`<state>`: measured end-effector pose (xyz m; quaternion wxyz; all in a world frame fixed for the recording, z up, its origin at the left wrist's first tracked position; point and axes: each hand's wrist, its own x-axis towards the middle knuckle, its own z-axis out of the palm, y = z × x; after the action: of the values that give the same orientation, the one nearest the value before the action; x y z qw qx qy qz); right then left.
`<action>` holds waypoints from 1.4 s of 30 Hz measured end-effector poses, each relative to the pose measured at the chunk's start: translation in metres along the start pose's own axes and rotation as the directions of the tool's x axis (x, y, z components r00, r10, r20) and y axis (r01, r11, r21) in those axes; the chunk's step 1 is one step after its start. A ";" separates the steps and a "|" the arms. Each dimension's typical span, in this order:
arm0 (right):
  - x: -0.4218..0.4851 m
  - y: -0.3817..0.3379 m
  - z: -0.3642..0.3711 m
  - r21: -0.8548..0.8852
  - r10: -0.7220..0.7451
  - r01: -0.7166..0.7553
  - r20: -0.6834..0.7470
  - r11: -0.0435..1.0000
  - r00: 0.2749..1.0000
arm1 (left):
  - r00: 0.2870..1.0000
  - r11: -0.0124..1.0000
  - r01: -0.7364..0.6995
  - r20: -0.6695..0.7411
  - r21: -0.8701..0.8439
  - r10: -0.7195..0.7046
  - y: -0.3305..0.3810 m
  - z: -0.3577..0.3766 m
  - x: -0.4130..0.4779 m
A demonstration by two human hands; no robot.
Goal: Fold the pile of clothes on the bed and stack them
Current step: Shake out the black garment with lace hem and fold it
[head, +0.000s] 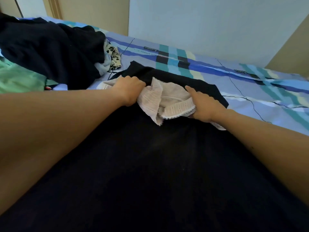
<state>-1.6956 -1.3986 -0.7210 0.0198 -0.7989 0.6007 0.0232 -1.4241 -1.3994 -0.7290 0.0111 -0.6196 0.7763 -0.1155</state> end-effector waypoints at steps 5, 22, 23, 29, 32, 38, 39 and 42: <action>0.000 0.001 0.009 -0.200 -0.076 0.044 -0.157 0.979 0.985 | 0.998 0.988 -0.043 -0.031 0.151 0.048 0.003 -0.011 0.002; -0.299 -0.057 -0.046 -0.203 -0.380 0.344 -0.177 0.917 0.908 | 0.956 0.929 -0.279 0.164 0.245 0.244 0.047 -0.144 -0.291; -0.314 -0.060 -0.033 -0.197 -0.381 0.347 -0.172 0.917 0.908 | 0.949 0.929 -0.276 0.222 0.246 0.224 0.052 -0.139 -0.308; -0.373 -0.065 0.020 -0.074 -0.400 0.395 -0.068 0.916 0.914 | 0.919 0.952 -0.280 0.323 0.126 0.227 0.070 -0.105 -0.367; -0.376 -0.045 -0.002 0.225 -0.368 0.329 0.160 0.917 0.916 | 0.825 0.963 -0.267 0.524 0.034 0.210 0.063 -0.115 -0.371; -0.361 -0.018 -0.001 0.680 -0.091 0.106 -0.058 0.725 0.994 | 0.681 0.921 -0.030 0.667 -0.387 0.303 0.062 -0.159 -0.335; -0.359 -0.018 0.002 0.626 -0.064 0.096 -0.074 0.774 0.995 | 0.745 0.885 -0.008 0.588 -0.465 0.315 0.069 -0.154 -0.328; -0.354 -0.019 0.015 0.459 -0.049 0.012 0.067 0.889 0.997 | 0.895 0.769 0.033 0.361 -0.638 0.262 0.096 -0.119 -0.317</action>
<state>-1.7752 -1.0529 -0.7139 0.2309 -0.7796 0.5754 -0.0886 -1.4616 -1.0540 -0.6719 -0.0183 -0.5472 0.7847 0.2908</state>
